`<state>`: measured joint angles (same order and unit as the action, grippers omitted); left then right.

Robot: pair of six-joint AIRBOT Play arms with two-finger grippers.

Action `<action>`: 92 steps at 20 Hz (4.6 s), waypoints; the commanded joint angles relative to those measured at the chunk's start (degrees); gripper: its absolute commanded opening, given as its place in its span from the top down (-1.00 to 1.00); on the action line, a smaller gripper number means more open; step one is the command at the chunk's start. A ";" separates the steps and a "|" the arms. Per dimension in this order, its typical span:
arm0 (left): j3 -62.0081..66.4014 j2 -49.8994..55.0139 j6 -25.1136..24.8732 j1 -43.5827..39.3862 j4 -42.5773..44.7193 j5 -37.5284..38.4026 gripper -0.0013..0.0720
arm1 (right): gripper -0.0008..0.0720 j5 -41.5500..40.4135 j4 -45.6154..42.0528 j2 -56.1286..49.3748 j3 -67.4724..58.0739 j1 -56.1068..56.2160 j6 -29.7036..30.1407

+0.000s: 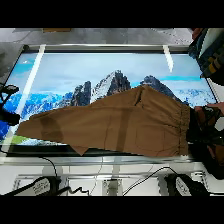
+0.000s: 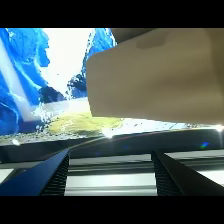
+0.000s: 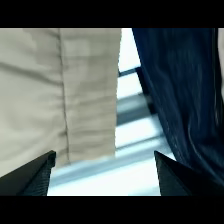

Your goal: Fold the clothes and pants, and hang the long-sleeved shirts on hangers.

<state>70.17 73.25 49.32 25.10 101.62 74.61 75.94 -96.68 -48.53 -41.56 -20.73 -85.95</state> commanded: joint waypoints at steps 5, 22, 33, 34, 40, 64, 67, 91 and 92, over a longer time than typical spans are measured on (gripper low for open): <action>0.00 0.00 12.85 -0.59 -4.79 -3.96 -0.62 | -0.93 -19.28 17.97 -3.04 -3.50 0.31 0.13; 35.06 33.99 8.00 -31.17 -50.27 -6.56 -0.47 | -0.93 -16.15 24.44 -16.04 -8.31 7.87 4.66; 35.17 42.69 -0.17 -35.10 -49.07 -4.44 -0.60 | -0.93 -15.89 24.46 -16.04 -8.31 7.87 4.63; 35.17 43.12 -0.35 -35.32 -48.46 -4.48 -0.59 | -0.93 -15.89 24.46 -16.04 -8.31 7.87 4.63; 35.15 45.90 -0.33 -36.92 -45.03 -4.66 -0.54 | -0.93 -15.89 24.46 -16.04 -8.31 7.87 4.63; 35.17 28.52 -2.29 -38.95 -32.83 -18.93 0.92 | -0.93 -15.93 24.46 -16.06 -8.31 7.87 4.63; 35.17 23.71 -2.29 -38.99 -32.83 -21.55 0.91 | -0.93 -15.93 24.46 -16.06 -8.31 7.87 4.63; 35.12 39.17 -20.17 -53.00 -32.65 -75.69 0.91 | -0.93 -20.04 24.59 -16.15 -8.28 7.87 4.44; 35.12 39.76 -20.17 -53.07 -32.68 -75.71 0.91 | -0.93 -20.06 24.59 -16.15 -8.26 7.87 4.44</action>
<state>105.25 111.22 29.08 -26.83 68.88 0.84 56.12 -72.12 -64.64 -49.80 -12.88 -81.49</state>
